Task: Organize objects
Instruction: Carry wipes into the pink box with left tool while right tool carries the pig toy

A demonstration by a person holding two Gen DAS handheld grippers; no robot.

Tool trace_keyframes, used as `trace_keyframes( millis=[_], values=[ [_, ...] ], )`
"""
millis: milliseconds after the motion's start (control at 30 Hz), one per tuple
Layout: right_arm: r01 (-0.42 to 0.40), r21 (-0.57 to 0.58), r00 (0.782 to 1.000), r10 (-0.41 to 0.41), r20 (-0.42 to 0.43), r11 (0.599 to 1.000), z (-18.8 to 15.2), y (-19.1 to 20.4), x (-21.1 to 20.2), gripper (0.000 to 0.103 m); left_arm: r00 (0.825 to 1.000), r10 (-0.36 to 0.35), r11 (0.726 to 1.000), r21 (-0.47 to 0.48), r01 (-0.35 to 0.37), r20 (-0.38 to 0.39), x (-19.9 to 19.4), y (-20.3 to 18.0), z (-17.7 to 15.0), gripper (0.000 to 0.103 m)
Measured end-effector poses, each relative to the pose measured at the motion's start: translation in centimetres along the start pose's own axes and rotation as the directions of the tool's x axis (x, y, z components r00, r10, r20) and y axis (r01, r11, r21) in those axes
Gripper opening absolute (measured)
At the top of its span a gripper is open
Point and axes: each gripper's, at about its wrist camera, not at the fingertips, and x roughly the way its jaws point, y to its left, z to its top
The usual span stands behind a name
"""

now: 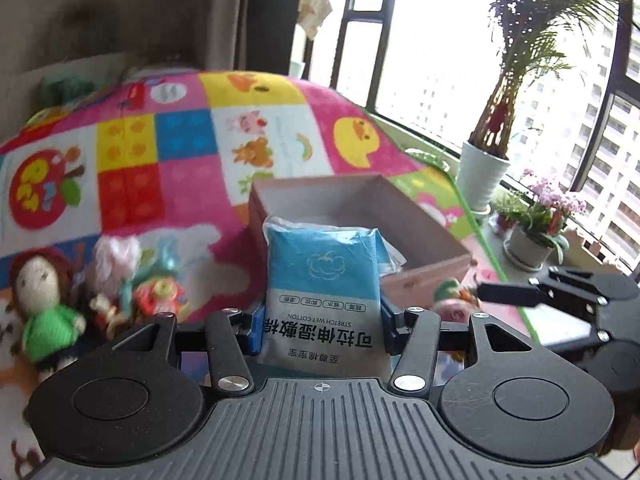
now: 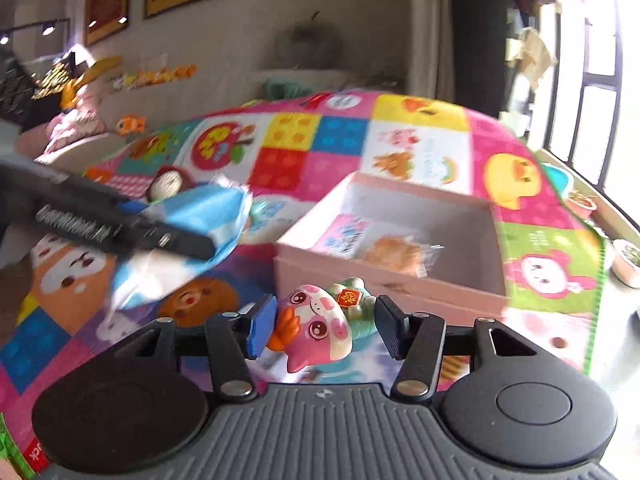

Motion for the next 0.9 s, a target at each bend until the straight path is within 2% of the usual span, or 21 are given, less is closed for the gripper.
trace_keyframes(
  millis=[67,133,233,300,367,433,567,633,700,800,833,900],
  values=[
    [0.046,0.035,0.999,-0.047,0.021,0.998,0.2,-1.7,-0.8,0.054,0.999,-0.040,0.999,-0.021,0.040,0.009,3.5,-0.7,3.0,0.057],
    [0.086,0.079,0.995,-0.089,0.034,0.993,0.3,-3.6,-1.2,0.054,0.996,-0.086,0.990,-0.112,0.083,-0.020,7.6,-0.7,5.5,0.057],
    [0.131,0.138,0.990,-0.136,0.030,0.982,0.2,-5.9,-1.0,0.054,0.993,-0.106,0.934,-0.348,0.080,-0.056,13.4,-0.6,7.9,0.057],
    [0.158,0.165,0.986,-0.164,0.022,0.974,0.0,-7.0,-0.7,0.054,0.987,-0.135,0.896,-0.437,0.086,-0.082,16.1,-1.3,8.1,0.057],
    [0.174,0.184,0.983,-0.181,0.021,0.967,-0.5,-8.1,-0.7,0.054,0.982,-0.150,0.886,-0.456,0.081,-0.116,18.3,-2.7,7.6,0.057],
    [0.188,0.195,0.981,-0.195,0.016,0.963,-0.9,-8.9,-0.6,0.054,0.972,-0.151,0.894,-0.444,0.057,-0.179,19.8,-4.0,6.6,0.057],
    [0.224,0.198,0.973,-0.231,0.016,0.954,-1.2,-9.8,-0.4,0.054,0.965,-0.134,0.925,-0.378,0.039,-0.226,19.7,-5.8,4.8,0.059],
    [0.236,0.192,0.969,-0.245,0.022,0.953,-1.3,-10.1,-0.5,0.054,0.976,-0.086,0.951,-0.310,0.020,-0.200,18.5,-6.3,4.7,0.059],
    [0.246,0.193,0.967,-0.255,0.025,0.950,-1.2,-10.3,-0.3,0.054,0.991,-0.041,0.970,-0.244,0.009,-0.125,16.8,-6.6,5.0,0.058],
    [0.254,0.191,0.964,-0.264,0.024,0.948,-1.1,-10.1,-0.3,0.054,0.998,-0.054,0.966,-0.250,0.057,0.021,14.0,-5.9,5.4,0.058],
    [0.255,0.189,0.964,-0.265,0.026,0.948,-1.0,-10.0,-0.3,0.054,0.997,-0.065,0.960,-0.270,0.074,0.044,13.1,-5.5,5.6,0.058],
    [0.256,0.186,0.964,-0.266,0.029,0.948,-0.9,-9.7,-0.4,0.054,0.992,-0.116,0.943,-0.311,0.123,0.041,11.7,-4.9,5.8,0.058]
  ],
)
